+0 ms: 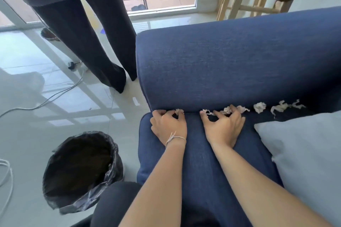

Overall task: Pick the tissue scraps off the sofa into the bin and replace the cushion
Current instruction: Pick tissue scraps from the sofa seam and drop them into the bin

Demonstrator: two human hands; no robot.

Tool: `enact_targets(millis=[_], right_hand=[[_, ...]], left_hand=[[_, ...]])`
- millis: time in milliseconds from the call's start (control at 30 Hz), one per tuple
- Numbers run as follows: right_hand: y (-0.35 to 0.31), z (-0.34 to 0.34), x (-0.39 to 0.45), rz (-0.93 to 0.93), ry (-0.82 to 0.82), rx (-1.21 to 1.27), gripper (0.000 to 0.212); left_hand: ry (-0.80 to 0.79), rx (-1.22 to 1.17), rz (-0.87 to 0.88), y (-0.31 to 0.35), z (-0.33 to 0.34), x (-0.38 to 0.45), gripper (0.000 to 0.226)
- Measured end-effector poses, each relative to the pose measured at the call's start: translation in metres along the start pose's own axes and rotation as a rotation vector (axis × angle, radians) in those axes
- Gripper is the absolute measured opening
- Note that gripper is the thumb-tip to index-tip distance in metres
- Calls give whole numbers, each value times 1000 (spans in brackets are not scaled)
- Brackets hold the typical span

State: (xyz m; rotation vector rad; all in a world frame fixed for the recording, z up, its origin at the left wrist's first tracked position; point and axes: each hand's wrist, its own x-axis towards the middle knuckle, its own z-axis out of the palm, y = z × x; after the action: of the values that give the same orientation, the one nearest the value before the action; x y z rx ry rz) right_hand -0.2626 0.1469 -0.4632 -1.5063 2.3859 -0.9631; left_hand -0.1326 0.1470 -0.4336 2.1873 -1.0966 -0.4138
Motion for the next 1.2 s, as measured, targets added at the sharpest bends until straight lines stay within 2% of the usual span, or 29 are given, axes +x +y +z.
enact_targets(millis=[167, 267, 433, 500, 600, 700, 800, 900, 1033, 1200], right_hand=[[-1, 6, 7, 82, -39, -1, 25], [-4, 0, 5, 105, -66, 26, 20], [-25, -15, -19, 6, -3, 159, 13], [-38, -17, -42, -78, -4, 241, 9], [-73, -10, -76, -227, -85, 375, 7], [-130, 7, -115, -303, -283, 548, 11], [-194, 29, -164, -388, -498, 621, 12], [-240, 55, -204, -459, -630, 571, 18], [-252, 91, -236, -533, -779, 355, 22], [-251, 115, -238, -477, -823, 254, 19]], left_hand=[[11, -41, 7, 0, 6, 2, 16], [-6, -132, 7, -1, 0, 0, 15], [-67, -594, -120, -9, -32, 1, 11], [-31, -632, -139, -19, -57, 9, 5], [94, -535, -59, -52, -110, 29, 7], [200, -289, 47, -107, -172, 46, 15], [252, -79, 88, -170, -233, 54, 13], [211, 77, 65, -230, -269, 50, 17], [121, 72, -118, -284, -285, 46, 21], [41, 100, -204, -306, -284, 73, 27]])
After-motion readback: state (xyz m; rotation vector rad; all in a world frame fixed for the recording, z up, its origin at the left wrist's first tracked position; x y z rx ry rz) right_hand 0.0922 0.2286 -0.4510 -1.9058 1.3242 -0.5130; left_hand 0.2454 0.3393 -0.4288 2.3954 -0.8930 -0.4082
